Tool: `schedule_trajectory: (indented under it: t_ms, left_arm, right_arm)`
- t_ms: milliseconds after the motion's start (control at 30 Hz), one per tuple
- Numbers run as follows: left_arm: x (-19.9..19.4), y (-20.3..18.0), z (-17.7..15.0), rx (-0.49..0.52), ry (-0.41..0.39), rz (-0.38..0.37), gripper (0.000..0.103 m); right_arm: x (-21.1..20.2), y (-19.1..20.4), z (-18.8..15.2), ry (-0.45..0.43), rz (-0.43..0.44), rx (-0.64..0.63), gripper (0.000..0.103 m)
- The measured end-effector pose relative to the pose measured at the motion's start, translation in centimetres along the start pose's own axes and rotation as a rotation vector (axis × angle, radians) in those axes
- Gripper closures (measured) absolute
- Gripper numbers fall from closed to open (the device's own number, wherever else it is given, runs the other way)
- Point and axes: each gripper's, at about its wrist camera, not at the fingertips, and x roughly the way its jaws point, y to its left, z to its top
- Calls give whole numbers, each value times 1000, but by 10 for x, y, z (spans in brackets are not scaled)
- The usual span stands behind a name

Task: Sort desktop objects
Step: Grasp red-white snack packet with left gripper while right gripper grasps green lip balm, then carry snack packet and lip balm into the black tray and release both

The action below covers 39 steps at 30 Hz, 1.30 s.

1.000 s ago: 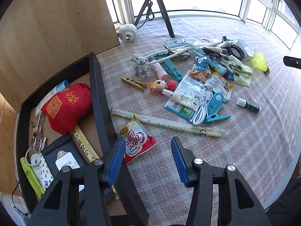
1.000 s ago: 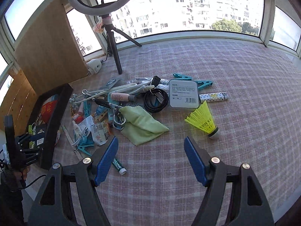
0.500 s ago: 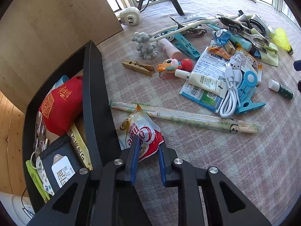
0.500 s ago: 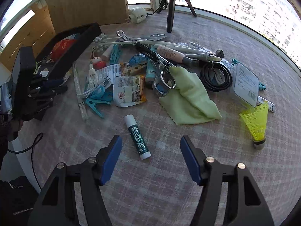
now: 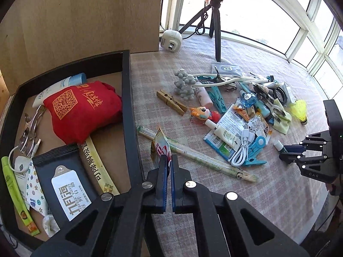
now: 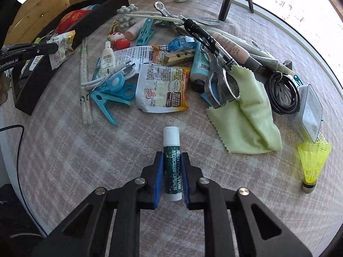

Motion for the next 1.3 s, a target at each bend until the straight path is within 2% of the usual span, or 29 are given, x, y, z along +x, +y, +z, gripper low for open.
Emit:
schedule_trajectory:
  t_ms: [233,367,467,633,867,1000,1100,1300]
  left_arm:
    - [-22,-8,4,-14,-57,-85,101]
    - [-49,5,1,-54,-116,-88,101]
    - [-73,26,-5,-92,-156,-41,101]
    - [-112,79,-30,-198,-215,88,101]
    - [-151,146,-66,-334,-263,209,101]
    - [-158,164,-72,-364,-277,228,101]
    - [-157,174,-72,-376,-284,232,101]
    - [-156,178,-67,-362,-291,243,101]
  right_arm:
    - [-28,-26,-4,-64,108,176,88]
    - [-60,-30,8,-164,153,253,88]
    - [-84,-21,24,-236,191,264,88]
    - [-105,29,63,-299,239,175,88]
    - [-106,132,109,-289,332,-39,88]
    - [-101,182,125,-277,360,-130,88]
    - [-94,209,138,-274,348,-176,88]
    - [-84,237,161,-275,316,-213,88]
